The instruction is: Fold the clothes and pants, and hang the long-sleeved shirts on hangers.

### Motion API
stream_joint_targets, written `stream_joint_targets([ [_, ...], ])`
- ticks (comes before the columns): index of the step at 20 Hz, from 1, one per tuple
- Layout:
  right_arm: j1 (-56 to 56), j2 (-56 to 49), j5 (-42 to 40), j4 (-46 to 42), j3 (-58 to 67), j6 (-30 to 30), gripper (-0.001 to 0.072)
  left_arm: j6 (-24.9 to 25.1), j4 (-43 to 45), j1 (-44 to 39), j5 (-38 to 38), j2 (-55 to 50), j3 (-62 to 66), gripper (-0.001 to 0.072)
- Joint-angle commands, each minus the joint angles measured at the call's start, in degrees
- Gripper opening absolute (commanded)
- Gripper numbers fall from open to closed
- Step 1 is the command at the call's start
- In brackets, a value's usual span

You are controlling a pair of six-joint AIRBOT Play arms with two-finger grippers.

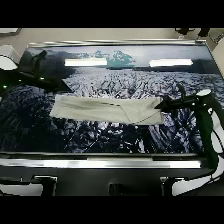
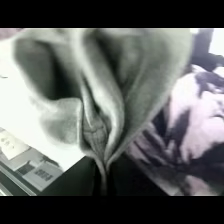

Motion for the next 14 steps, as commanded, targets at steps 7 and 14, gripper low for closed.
stream_joint_targets([
  [7, 5.55, 23.93, 3.34, 0.22, 4.0, 12.74, 0.0056, -5.88, -9.66, -25.07, 33.62, -13.46, -9.44, 0.002],
  [14, 5.53, 34.21, 4.22, 0.46, 4.28, 14.4, 0.0056, -5.81, -38.88, -40.72, 46.23, -23.37, -9.33, 0.0019],
])
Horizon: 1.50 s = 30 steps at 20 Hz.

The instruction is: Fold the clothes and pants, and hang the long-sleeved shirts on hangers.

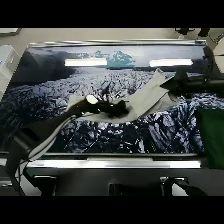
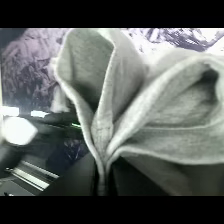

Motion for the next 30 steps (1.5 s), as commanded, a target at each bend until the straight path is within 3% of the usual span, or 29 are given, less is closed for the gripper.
stream_joint_targets([
  [1, 0.17, 4.17, 0.28, 0.11, 0.42, 0.81, 0.0056, -0.37, -16.24, -8.7, 9.07, -3.32, -0.15, 0.0019],
  [4, 0.17, 4.7, 0.44, 0.11, 0.63, 0.79, 0.0056, -0.37, -24.35, -13.77, 15.1, -4.52, 1.97, 0.0019],
  [9, 0.17, 4.37, 0.04, -0.04, 0.61, 0.85, 0.0056, -1.4, -24.81, -14.62, 14.49, -10.71, 11.52, 0.0017],
  [11, 1.01, 3.17, 0.04, 0.22, 0.61, 1.25, 0.0056, -1.51, -17.51, -11.63, 10.27, -10.32, 11.47, 0.0014],
  [15, 8.92, -0.76, -4.87, 1.42, 0.63, 1.22, 0.0056, -5.31, 11.47, -0.22, -5.42, -3.41, 11.47, 0.0014],
  [18, 16.87, -5.35, -10.62, 2.23, 0.63, 2.54, 0.0056, -5.31, 29.4, 10.91, -16.09, 5.73, 11.47, 0.0016],
  [22, 26.99, -16.15, -19.26, 6.4, 0.63, 2.71, 0.0057, -4.39, 33.59, 25.75, -21.73, 17.44, 11.5, 0.0017],
  [26, 35.47, -27.93, -28.65, 9.73, 0.63, 5.86, 0.008, -4.2, 33.62, 33.88, -21.86, 27.17, 11.47, 0.0017],
  [27, 36.87, -30.36, -30.45, 11.93, 0.63, 6.62, 0.0292, -4.0, 33.62, 34.62, -21.86, 28.87, 11.5, 0.0018],
  [28, 37.77, -32.37, -31.45, 15.69, 0.63, 6.03, 0.0591, -3.72, 33.81, 34.99, -21.86, 30.36, 11.47, 0.0018],
  [29, 37.88, -33.64, -31.36, 19.63, 0.63, 4.02, 0.0701, -2.89, 33.88, 35.04, -21.88, 31.41, 11.47, 0.0018],
  [30, 36.89, -33.64, -31.1, 20.44, 0.63, 3.23, 0.0702, -2.71, 33.9, 35.04, -21.97, 32.24, 11.5, 0.0018],
])
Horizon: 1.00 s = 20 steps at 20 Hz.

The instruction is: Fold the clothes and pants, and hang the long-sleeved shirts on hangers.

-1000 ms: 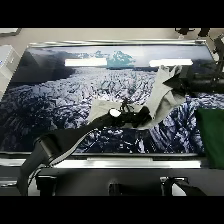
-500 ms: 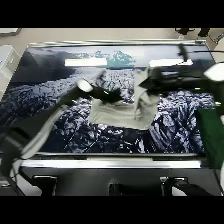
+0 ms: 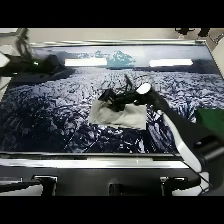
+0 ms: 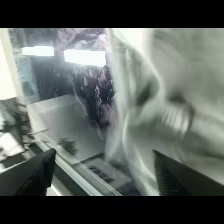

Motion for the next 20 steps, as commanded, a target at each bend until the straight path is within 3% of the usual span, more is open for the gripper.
stream_joint_targets([
  [1, -0.46, -3.26, -2.1, 5.86, 0.07, -2.32, 0.0701, 1.07, 1.14, 2.12, -0.98, 4.61, 0.04, 0.0018],
  [4, -12.11, 2.23, 5.16, -5.9, 0.07, -1.36, 0.0701, 3.21, 1.29, 2.12, -2.82, 5.07, 0.02, 0.0019],
  [7, -26.73, 6.8, 19.43, -27.74, -0.02, 3.85, 0.0694, 3.82, 1.73, 2.12, -3.17, 5.05, 0.02, 0.0018],
  [9, -33.53, 6.84, 26.25, -33.81, -2.49, 3.26, 0.0685, 3.8, 1.73, 2.1, -3.17, 5.05, 0.02, 0.0019],
  [11, -36.13, 6.73, 24.63, -29.24, -8.72, -2.23, 0.0666, 3.76, 1.73, 1.81, -3.19, 5.05, 0.02, 0.0019],
  [15, -34.93, 1.77, 22.08, -14.27, -15.85, -19.96, 0.0655, 2.95, 1.73, 1.68, -3.72, 5.05, 0.02, 0.0019],
  [20, -34.23, -4.48, 21.92, -2.58, -15.8, -28.52, 0.0627, 1.81, 1.7, 1.68, -3.85, 5.05, 0.02, 0.0019],
])
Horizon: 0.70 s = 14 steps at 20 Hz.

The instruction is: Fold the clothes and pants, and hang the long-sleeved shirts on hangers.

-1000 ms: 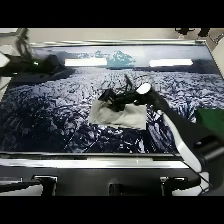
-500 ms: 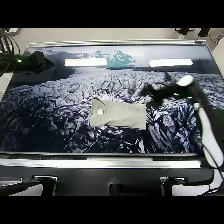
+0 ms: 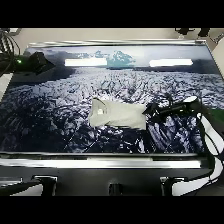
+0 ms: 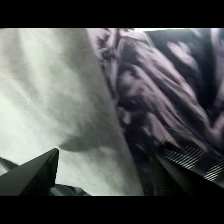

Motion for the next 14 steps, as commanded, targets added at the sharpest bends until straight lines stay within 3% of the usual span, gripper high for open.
stream_joint_targets([
  [1, 0.85, -4.0, 1.62, 7.82, -0.83, -7.93, 0.0626, -0.92, 0.02, -0.02, -0.11, 0.02, 0.02, 0.0019],
  [2, 1.49, -4.83, 2.05, 7.93, -0.83, -8.5, 0.0611, -1.51, 0.02, -0.02, -0.09, 0.02, 0.02, 0.002],
  [3, 2.03, -5.57, 2.19, 8.17, -0.83, -9.07, 0.0533, -1.53, 0.02, -0.02, -0.11, 0.02, 0.04, 0.0019],
  [5, 2.75, -5.88, 2.4, 9.42, -0.79, -11.37, 0.0152, -1.57, 0.0, -0.07, -0.13, 0.02, 0.04, 0.0019],
  [6, 2.49, -5.6, 3.34, 11.58, -0.68, -12.22, 0.0059, -1.55, 0.02, -0.07, -0.11, 0.02, 0.02, 0.0019],
  [10, -2.05, -2.34, 9.35, 14.1, 7.72, -9.4, 0.0058, -1.29, 0.02, -0.07, -0.04, 0.0, 0.02, 0.002],
  [14, -8.7, 3.43, 11.17, 4.28, 21.05, 0.33, 0.0059, -1.25, 0.04, -0.07, 0.17, 0.0, 0.02, 0.0019],
])
